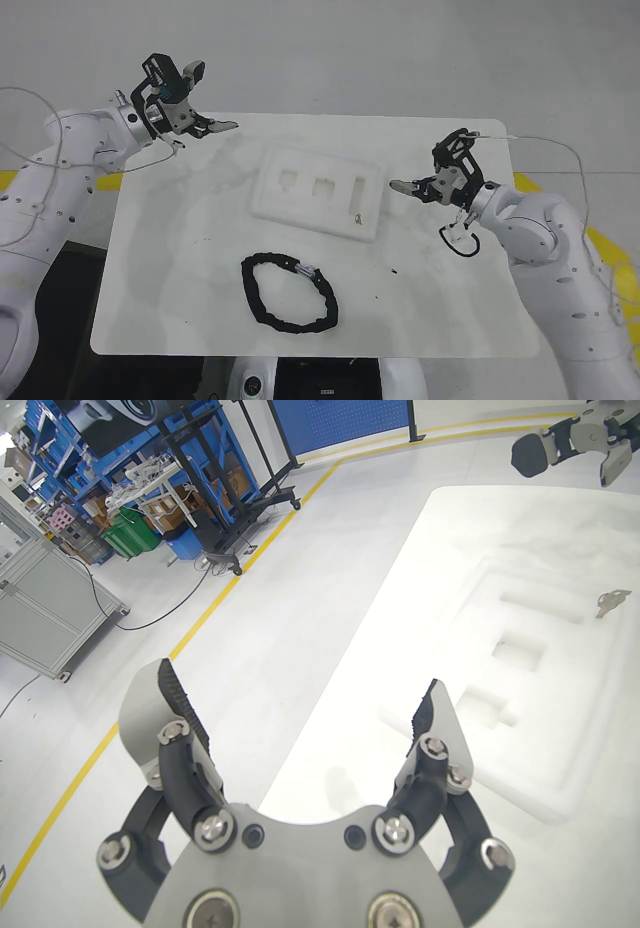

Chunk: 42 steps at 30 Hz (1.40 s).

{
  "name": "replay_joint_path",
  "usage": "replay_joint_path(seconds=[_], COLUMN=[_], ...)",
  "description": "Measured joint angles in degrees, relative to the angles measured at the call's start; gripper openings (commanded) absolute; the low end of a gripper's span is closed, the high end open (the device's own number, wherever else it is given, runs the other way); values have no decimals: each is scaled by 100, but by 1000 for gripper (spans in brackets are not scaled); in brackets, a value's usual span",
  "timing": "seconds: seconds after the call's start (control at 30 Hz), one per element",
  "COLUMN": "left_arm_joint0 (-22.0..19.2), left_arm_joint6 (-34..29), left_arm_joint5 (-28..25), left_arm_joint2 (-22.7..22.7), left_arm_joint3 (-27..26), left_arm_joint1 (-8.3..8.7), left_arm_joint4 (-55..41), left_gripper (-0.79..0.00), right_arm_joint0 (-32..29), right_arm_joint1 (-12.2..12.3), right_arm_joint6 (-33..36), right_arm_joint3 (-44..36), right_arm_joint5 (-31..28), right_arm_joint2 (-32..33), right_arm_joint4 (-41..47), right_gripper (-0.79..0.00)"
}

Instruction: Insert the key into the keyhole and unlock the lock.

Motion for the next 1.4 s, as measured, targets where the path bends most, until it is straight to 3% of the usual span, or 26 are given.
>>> replay_joint_path(seconds=[0.27,0.77,1.13,1.17,1.27,1.3,1.4], left_arm_joint0=[0,0,0,0,0,0,0], left_arm_joint6=[0,0,0,0,0,0,0], left_arm_joint5=[0,0,0,0,0,0,0], left_arm_joint2=[0,0,0,0,0,0,0], left_arm_joint3=[0,0,0,0,0,0,0], left_arm_joint1=[0,0,0,0,0,0,0], left_arm_joint4=[0,0,0,0,0,0,0], left_gripper=[0,0,0,0,0,0,0], right_arm_joint0=[258,573,778,801,840,849,866], right_arm_joint1=[-88,-212,-261,-262,-263,-262,-259], right_arm_joint6=[960,1740,2036,2046,2038,2028,1995], right_arm_joint3=[-25,-158,-20,17,92,108,146], right_arm_joint5=[451,728,750,750,763,770,785], right_arm_joint2=[-628,-1596,-1951,-1958,-1960,-1955,-1942], right_arm_joint4=[867,953,836,824,785,770,722], right_gripper=[0,0,0,-37,-252,-397,-449])
